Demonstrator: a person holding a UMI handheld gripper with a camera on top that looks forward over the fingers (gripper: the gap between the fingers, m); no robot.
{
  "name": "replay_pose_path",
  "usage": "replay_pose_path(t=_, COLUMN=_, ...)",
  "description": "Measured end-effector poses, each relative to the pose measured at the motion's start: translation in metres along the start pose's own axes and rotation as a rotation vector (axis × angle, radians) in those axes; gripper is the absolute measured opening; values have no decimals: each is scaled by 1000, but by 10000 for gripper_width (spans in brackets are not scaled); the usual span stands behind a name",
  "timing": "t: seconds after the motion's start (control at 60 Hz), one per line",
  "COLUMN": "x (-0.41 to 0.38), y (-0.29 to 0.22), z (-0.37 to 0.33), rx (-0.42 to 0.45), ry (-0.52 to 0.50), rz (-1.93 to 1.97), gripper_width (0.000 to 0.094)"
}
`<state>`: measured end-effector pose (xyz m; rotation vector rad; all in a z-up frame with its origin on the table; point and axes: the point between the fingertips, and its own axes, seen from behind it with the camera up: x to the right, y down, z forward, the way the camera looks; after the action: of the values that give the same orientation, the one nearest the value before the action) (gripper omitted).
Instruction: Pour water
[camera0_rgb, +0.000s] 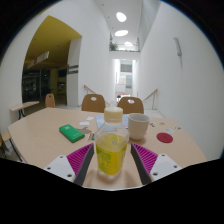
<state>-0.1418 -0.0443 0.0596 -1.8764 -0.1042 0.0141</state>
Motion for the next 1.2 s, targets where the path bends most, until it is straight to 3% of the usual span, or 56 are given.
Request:
replay_pose_path(t=0.133, x=4, y=-7, z=30, rx=15, ry=-11, rz=20, gripper_width=778)
replay_pose_path(t=0.167, x=3, y=-8, z=37, rx=19, ry=-17, rz=25, gripper_width=732)
replay_pose_path(t=0.217, x=2, y=-5, z=40, rx=6, ry=-33, rz=36, gripper_width=582)
replay_pose_path(t=0.317, x=5, y=-6, z=37, rx=6, ry=-35, rz=28, gripper_width=543)
replay_pose_path(t=0.517, x=2, y=-8, z=41, rx=16, ry=-66, rz=58, gripper_width=379)
replay_pose_path(t=0.683, x=-29, y=-60, z=60, rx=76, ry=-188, rz=285, gripper_width=377)
replay_pose_path(t=0.85, x=-53, y=-144, z=91, rx=108, ry=-441, rz=866, gripper_width=374)
replay_pose_path(t=0.95, x=-43, y=-161, z=117, rx=46, ry=-560, rz=1194, gripper_width=374)
replay_pose_path(t=1.2, x=-19, y=-156, z=140, rx=-57, ry=-651, rz=1672, gripper_width=374)
